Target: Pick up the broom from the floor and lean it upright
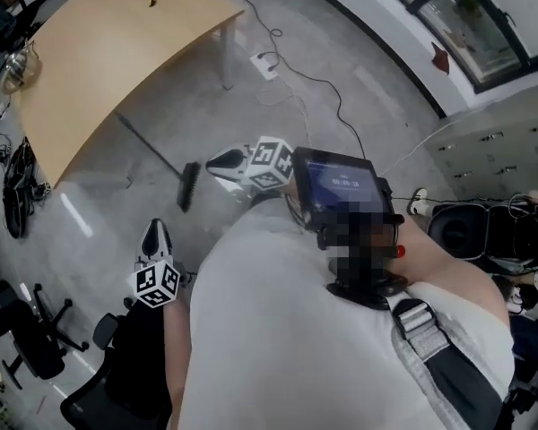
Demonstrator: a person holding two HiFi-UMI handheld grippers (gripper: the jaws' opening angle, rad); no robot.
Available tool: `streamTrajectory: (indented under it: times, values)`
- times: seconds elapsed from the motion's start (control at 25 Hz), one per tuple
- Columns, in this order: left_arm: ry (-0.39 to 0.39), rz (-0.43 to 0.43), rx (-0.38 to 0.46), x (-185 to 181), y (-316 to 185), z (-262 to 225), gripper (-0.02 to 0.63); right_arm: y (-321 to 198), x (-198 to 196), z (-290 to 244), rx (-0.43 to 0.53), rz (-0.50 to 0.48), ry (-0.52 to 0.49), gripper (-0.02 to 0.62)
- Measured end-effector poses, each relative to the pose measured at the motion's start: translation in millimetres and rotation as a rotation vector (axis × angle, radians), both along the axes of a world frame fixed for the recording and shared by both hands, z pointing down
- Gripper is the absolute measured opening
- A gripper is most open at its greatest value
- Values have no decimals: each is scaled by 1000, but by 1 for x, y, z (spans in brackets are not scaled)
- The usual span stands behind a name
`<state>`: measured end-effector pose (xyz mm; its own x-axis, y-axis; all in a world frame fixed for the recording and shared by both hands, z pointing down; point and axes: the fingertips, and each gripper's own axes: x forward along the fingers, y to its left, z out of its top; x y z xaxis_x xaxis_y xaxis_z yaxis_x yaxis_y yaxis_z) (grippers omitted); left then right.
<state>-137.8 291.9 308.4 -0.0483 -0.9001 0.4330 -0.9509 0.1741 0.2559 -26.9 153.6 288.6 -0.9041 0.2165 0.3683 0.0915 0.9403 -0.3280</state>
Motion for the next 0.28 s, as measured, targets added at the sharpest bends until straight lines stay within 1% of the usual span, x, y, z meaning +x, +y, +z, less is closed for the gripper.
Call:
streamTrajectory:
  times: [0.12,0.28]
  values:
    - [-31,16,22,16,2,-10,26,6,17,-4,17,24,3,23]
    - [-37,24,37,29,5,-13,25,14,29,-3,33,33,15,23]
